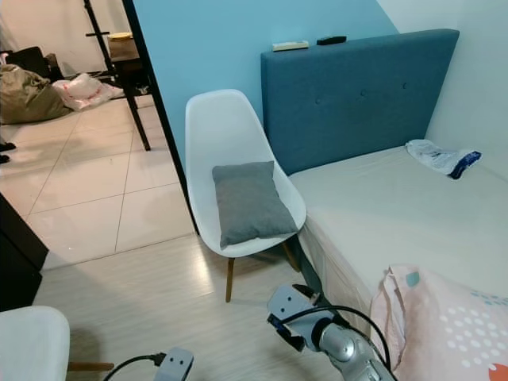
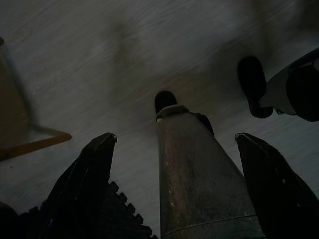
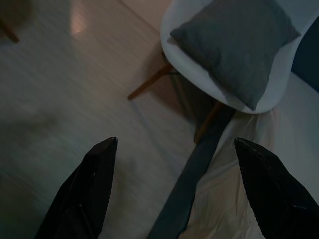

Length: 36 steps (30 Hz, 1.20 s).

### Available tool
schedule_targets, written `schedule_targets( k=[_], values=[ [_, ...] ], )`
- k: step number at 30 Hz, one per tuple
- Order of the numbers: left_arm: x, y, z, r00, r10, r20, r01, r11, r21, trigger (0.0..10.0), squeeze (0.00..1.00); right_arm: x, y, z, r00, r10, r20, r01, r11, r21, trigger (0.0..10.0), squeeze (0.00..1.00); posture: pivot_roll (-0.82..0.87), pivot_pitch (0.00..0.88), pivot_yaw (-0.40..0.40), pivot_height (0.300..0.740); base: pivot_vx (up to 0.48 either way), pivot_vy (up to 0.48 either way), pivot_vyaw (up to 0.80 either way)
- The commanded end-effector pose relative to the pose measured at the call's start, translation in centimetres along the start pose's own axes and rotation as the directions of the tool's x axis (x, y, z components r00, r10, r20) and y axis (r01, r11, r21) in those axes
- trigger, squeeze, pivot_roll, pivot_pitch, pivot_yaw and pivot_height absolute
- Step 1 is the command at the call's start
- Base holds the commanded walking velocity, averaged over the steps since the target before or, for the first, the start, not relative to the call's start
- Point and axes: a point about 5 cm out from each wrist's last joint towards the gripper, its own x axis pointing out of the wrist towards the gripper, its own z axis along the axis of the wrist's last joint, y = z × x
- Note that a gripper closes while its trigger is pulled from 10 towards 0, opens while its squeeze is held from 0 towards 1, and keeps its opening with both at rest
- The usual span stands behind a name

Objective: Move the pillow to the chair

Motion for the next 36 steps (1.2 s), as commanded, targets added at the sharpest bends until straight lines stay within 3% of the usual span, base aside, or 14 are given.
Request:
schedule_targets(
  k=[1, 6, 8, 12, 17, 20, 27, 36],
  values=[
    [-0.1, 0.3, -0.4, 1.0, 0.004, -0.018, -0.004, 1.0, 0.02, 10.0, 0.0, 0.2, 0.1, -0.2, 0.999, 0.012, -0.033, -0.012, 1.0, -0.009, 10.0, 0.0, -0.13, 0.0, 0.025, 0.74, 0.0, 0.0, 0.0],
    [-0.1, 0.3, -0.4, 1.0, 0.002, -0.02, -0.002, 1.0, 0.024, 10.0, 0.0, 0.1, 0.2, -0.1, 1.0, 0.006, -0.026, -0.006, 1.0, -0.025, 10.0, 0.0, -0.14, 0.0, 0.027, 0.74, 0.0, 0.0, 0.0],
    [-0.1, 0.2, -0.3, 1.0, -0.003, -0.017, 0.003, 1.0, 0.029, 10.0, 0.0, -0.3, 0.0, 0.0, 0.998, -0.06, -0.027, 0.056, 0.989, -0.139, 10.0, 0.0, -0.15, 0.0, 0.034, 0.74, 0.0, 0.0, 0.0],
    [0.0, 0.0, -0.1, 1.0, -0.01, -0.013, 0.01, 0.999, 0.033, 10.0, 0.0, -0.5, 0.0, 0.1, 0.996, -0.09, -0.028, 0.084, 0.982, -0.171, 10.0, 0.0, -0.15, 0.0, 0.039, 0.74, 0.0, 0.0, 0.0],
    [0.1, -0.3, 0.4, 1.0, -0.022, -0.004, 0.023, 0.999, 0.044, 10.0, 0.0, -1.2, -1.8, 1.6, 0.978, -0.208, 0.031, 0.206, 0.976, 0.072, 10.0, 0.0, -0.18, 0.0, 0.06, 0.74, 0.0, 0.0, 0.0],
    [0.1, -0.5, 0.4, 1.0, -0.03, -0.004, 0.03, 0.998, 0.053, 10.0, 0.0, -1.4, -2.2, 1.2, 0.972, -0.233, 0.017, 0.228, 0.964, 0.14, 10.0, 0.0, -0.17, 0.0, 0.058, 0.74, 0.0, 0.0, 0.0],
    [0.1, -0.3, 0.3, 1.0, -0.013, -0.002, 0.013, 1.0, 0.019, 10.0, 0.0, -1.7, -0.3, -1.2, 0.98, -0.187, -0.076, 0.198, 0.962, 0.187, 10.0, 0.0, -0.16, 0.0, 0.038, 0.74, 0.0, 0.0, 0.0],
    [0.0, -1.0, -0.7, 0.999, -0.032, -0.025, 0.032, 0.999, 0.012, 10.0, 0.0, -3.9, -1.1, -3.0, 0.963, -0.231, -0.137, 0.254, 0.95, 0.184, 10.0, 0.0, -0.22, 0.0, 0.032, 0.74, 0.0, 0.0, 0.0]
  ],
)
